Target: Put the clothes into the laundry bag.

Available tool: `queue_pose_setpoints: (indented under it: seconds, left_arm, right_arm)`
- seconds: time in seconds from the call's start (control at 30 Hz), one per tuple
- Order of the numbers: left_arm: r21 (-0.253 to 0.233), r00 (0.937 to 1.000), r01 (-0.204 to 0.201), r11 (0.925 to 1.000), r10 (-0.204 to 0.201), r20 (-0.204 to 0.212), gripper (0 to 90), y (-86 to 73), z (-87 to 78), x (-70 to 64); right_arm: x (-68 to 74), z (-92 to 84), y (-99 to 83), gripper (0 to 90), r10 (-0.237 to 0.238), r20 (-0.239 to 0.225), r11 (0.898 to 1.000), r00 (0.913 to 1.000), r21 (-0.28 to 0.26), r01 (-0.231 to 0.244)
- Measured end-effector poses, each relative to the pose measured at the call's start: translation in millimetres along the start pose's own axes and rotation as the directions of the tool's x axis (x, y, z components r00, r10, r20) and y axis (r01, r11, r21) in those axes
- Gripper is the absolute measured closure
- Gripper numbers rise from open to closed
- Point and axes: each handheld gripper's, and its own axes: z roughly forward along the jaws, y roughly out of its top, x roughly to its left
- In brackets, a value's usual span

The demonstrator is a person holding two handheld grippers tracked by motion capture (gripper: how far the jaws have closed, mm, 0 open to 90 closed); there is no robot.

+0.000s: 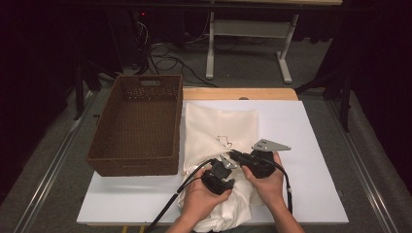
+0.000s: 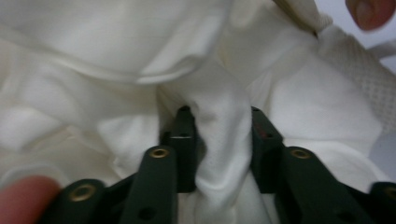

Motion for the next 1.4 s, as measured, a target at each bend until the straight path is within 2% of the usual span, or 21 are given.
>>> queue_pose_setpoints:
  seconds: [0.13,0.2,0.3,0.33,0.37,0.5,0.53,0.6,0.67,0.7,0.77,0.87,0.97,1.03,1.07,1.1,1.13,1.17,1.23,1.33,1.4]
  left_arm:
    - [-0.079,0.9964,0.077,0.9939,-0.079,-0.03,73.4,5.4,-10.4,13.1]
    - [-0.109,0.9886,0.14,0.9842,-0.145,-0.041,73.2,9.8,-9.9,21.4]
    - [-0.158,0.9687,0.213,0.9642,-0.229,-0.095,70.4,14.0,1.9,30.7]
    - [-0.163,0.9642,0.237,0.9577,-0.253,-0.08,67.7,15.3,5.5,32.4]
    - [-0.162,0.9644,0.247,0.9554,-0.259,-0.054,62.8,17.2,5.8,32.5]
    - [-0.179,0.9734,0.217,0.9595,-0.227,-0.035,42.0,19.2,-10.5,27.3]
    - [-0.179,0.9822,0.187,0.9658,-0.187,0.022,33.4,15.3,-26.5,25.1]
    - [-0.174,0.99,0.135,0.9755,-0.14,-0.019,27.1,8.6,-39.5,22.5]
    - [-0.168,0.9926,0.105,0.9802,-0.114,-0.043,23.4,0.2,-48.6,22.6]
    - [-0.168,0.9926,0.105,0.9802,-0.114,-0.043,22.0,0.2,-48.6,22.6]
    - [-0.119,0.9933,0.068,0.9906,-0.079,-0.085,19.5,-16.8,-61.1,26.0]
    - [-0.071,0.99,0.081,0.9942,-0.088,-0.11,16.3,-31.4,-68.3,33.1]
    - [-0.042,0.9924,0.117,0.9922,-0.119,-0.034,16.7,-41.2,-63.2,37.2]
    - [-0.027,0.9899,0.133,0.9907,-0.132,0.053,16.9,-44.0,-52.0,36.3]
    - [-0.026,0.984,0.143,0.9893,-0.14,0.111,17.7,-43.5,-47.3,36.0]
    - [-0.026,0.984,0.143,0.9893,-0.14,0.111,18.8,-43.5,-47.3,36.0]
    - [-0.051,0.9727,0.144,0.9882,-0.132,0.191,18.3,-41.7,-39.3,35.2]
    - [-0.052,0.9737,0.146,0.9879,-0.134,0.184,17.3,-40.2,-35.0,33.9]
    - [-0.058,0.9686,0.151,0.9868,-0.136,0.208,19.2,-35.9,-27.6,30.9]
    - [-0.055,0.9798,0.104,0.993,-0.093,0.177,19.0,-27.5,-17.3,21.1]
    - [-0.042,0.9828,0.087,0.9953,-0.079,0.167,20.3,-23.9,-12.6,17.6]
  right_arm:
    - [1.1,1.0,-1.6,88.4,0.003,-0.013,1.0,0.9999,0.001,-0.003]
    - [2.4,0.1,-0.8,88.4,0.006,-0.019,1.0,0.9998,-0.006,-0.007]
    - [5.5,-1.6,1.2,88.5,-0.003,-0.023,1.0,0.9997,-0.015,0.003]
    - [6.0,-1.5,1.3,88.5,-0.006,-0.023,1.0,0.9997,-0.012,0.005]
    - [6.4,-0.9,0.9,88.5,-0.005,-0.014,1.0,0.9999,-0.008,0.005]
    - [-0.5,0.5,-2.6,88.5,0.014,-0.005,1.0,0.9999,-0.006,-0.014]
    - [-2.7,0.4,-2.6,88.4,0.024,-0.008,1.0,0.9997,-0.006,-0.024]
    - [-3.3,0.7,-2.7,88.4,0.021,-0.006,1.0,0.9998,-0.007,-0.021]
    - [-2.3,0.5,-2.5,88.4,0.019,-0.003,1.0,0.9998,-0.005,-0.019]
    - [-2.3,0.5,-2.5,88.4,0.019,-0.003,1.0,0.9998,-0.005,-0.019]
    - [-2.8,-0.4,-2.6,88.4,0.013,0.001,1.0,0.9999,-0.004,-0.013]
    - [-2.0,0.4,-3.3,88.3,0.009,0.006,1.0,0.9999,0.002,-0.009]
    - [0.5,4.1,-4.3,88.3,-0.006,0.013,1.0,0.9999,0.008,0.006]
    - [1.5,5.9,-4.5,88.3,-0.005,0.013,1.0,0.9999,0.012,0.005]
    - [1.9,6.4,-4.6,88.3,-0.007,0.011,1.0,0.9999,0.013,0.007]
    - [1.9,6.4,-4.6,88.3,-0.007,0.011,1.0,0.9999,0.013,0.007]
    - [2.1,6.6,-4.7,88.3,-0.017,0.009,1.0,0.9998,0.011,0.017]
    - [2.0,6.4,-5.1,88.3,-0.015,0.007,1.0,0.9999,0.011,0.015]
    - [1.5,6.3,-5.8,88.3,-0.009,0.002,1.0,1.0,0.013,0.009]
    - [2.1,7.0,-6.5,88.4,-0.01,-0.004,1.0,0.9999,0.015,0.01]
    - [2.8,7.2,-6.7,88.4,-0.013,-0.008,1.0,0.9999,0.016,0.013]
